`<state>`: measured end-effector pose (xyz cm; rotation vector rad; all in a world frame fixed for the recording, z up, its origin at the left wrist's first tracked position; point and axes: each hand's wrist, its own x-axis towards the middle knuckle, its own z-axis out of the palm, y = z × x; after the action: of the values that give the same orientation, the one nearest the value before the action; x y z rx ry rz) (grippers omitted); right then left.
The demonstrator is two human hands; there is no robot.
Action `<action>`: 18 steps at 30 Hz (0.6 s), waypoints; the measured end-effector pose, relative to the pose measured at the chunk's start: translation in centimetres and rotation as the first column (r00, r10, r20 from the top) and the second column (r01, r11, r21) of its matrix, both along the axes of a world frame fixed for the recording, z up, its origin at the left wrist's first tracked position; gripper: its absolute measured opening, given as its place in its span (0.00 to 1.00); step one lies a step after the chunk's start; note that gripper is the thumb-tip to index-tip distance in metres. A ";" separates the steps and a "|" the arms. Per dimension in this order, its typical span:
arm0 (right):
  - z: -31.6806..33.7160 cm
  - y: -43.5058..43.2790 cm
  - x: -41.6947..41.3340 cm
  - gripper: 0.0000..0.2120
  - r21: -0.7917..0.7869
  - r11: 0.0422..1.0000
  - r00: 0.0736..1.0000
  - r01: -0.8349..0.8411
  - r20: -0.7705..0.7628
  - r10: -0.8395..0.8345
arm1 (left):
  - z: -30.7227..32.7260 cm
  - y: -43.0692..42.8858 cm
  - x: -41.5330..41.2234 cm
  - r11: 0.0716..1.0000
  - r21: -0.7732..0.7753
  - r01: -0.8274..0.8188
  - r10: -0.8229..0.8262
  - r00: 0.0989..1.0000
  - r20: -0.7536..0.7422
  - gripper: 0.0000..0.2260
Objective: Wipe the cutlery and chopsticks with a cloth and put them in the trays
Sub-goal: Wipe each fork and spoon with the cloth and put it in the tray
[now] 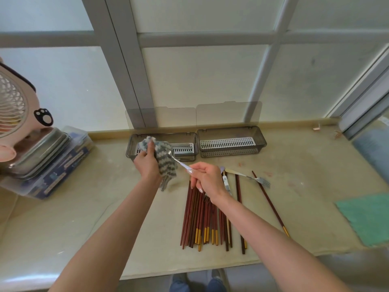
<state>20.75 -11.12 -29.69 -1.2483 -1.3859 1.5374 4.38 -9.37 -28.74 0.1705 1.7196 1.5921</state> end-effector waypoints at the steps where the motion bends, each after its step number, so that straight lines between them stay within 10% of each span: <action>1: 0.0 -0.1 -0.1 0.05 -0.004 1.000 1.000 0.007 -0.006 -0.007 | 0.2 -0.1 0.3 0.998 0.030 0.047 -0.049 0.996 0.080 0.14; 10: -0.7 -0.9 -0.1 0.06 -0.071 0.983 0.977 0.170 -0.116 -0.177 | 0.6 -0.3 -0.5 0.994 -0.027 -0.102 0.101 0.995 -0.024 0.12; 14: -0.2 -0.2 0.1 0.06 -0.085 0.987 0.973 0.134 -0.179 -0.147 | 0.5 -0.7 0.6 0.976 0.064 0.208 -0.217 0.950 0.223 0.08; 18: 0.1 -0.1 -0.5 0.06 -0.074 0.997 0.990 0.024 -0.140 -0.034 | 0.6 -0.8 2.3 0.916 0.083 0.392 -0.400 0.901 0.165 0.10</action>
<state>20.25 -11.18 -29.56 -1.1728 -1.2264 1.6355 6.68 -10.20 -28.17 0.3663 1.4016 1.3024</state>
